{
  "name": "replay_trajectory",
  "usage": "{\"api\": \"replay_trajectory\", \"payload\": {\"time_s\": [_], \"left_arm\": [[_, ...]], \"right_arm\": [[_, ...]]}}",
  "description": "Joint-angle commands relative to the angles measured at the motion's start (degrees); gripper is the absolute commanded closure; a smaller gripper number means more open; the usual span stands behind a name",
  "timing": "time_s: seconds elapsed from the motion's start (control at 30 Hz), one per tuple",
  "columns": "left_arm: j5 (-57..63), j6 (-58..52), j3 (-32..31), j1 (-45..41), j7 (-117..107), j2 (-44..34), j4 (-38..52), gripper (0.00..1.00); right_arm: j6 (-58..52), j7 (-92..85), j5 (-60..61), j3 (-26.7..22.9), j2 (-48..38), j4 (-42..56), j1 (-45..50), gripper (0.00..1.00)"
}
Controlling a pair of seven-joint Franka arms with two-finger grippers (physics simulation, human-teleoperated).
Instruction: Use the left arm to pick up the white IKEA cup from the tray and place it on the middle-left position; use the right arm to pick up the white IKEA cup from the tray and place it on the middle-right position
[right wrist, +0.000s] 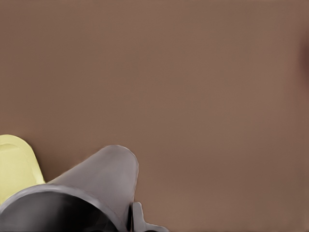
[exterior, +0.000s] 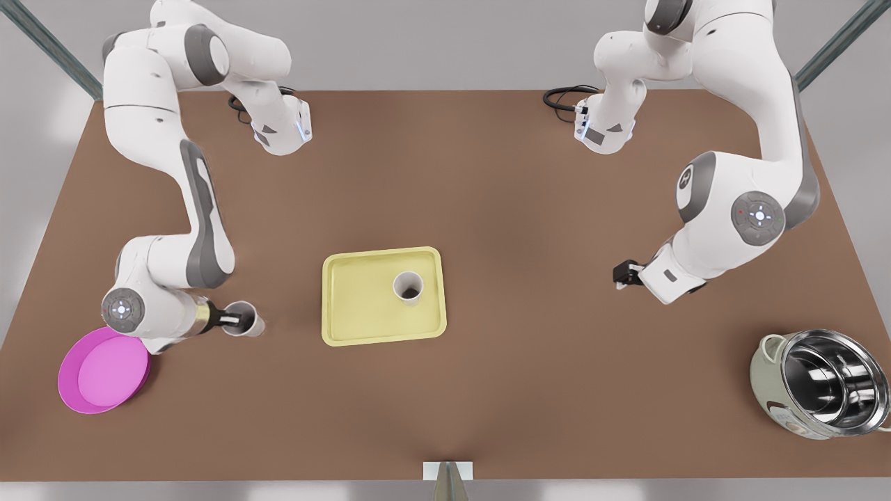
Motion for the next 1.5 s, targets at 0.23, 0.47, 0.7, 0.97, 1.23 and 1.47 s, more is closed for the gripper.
{"api": "replay_trajectory", "payload": {"time_s": [0.23, 0.47, 0.7, 0.97, 1.23, 1.47], "left_arm": [[-0.01, 0.44, -0.21, -0.47, -4.88, 0.52, 0.03, 0.0], [0.16, 0.52, -0.21, -1.27, -5.93, 0.69, 0.03, 0.0], [0.69, 0.7, -0.12, -2.58, -5.93, 0.87, 0.12, 0.0], [0.78, 1.05, -0.12, -2.58, -6.02, 0.87, 0.38, 0.0], [0.96, 2.81, -0.12, -14.8, -21.05, 1.57, 0.47, 0.0], [-0.27, 7.38, -0.21, -28.07, -44.34, 6.75, -0.32, 0.0]], "right_arm": [[11.73, -36.13, -6.17, -0.3, 7.93, 2.91, -1.3, 0.81], [12.87, -35.95, -5.99, -0.39, 9.33, 2.91, -1.39, 0.62], [11.99, -36.22, -6.17, -0.65, 8.37, 2.91, -1.91, 0.45], [-3.91, -26.9, -2.65, -0.21, -6.66, 2.91, -3.76, 0.0], [-21.41, -18.46, -1.25, 2.86, -24.42, 0.1, -3.5, 0.0], [-20.44, -18.2, -1.42, 2.95, -23.63, -0.08, -3.59, 0.0]]}}
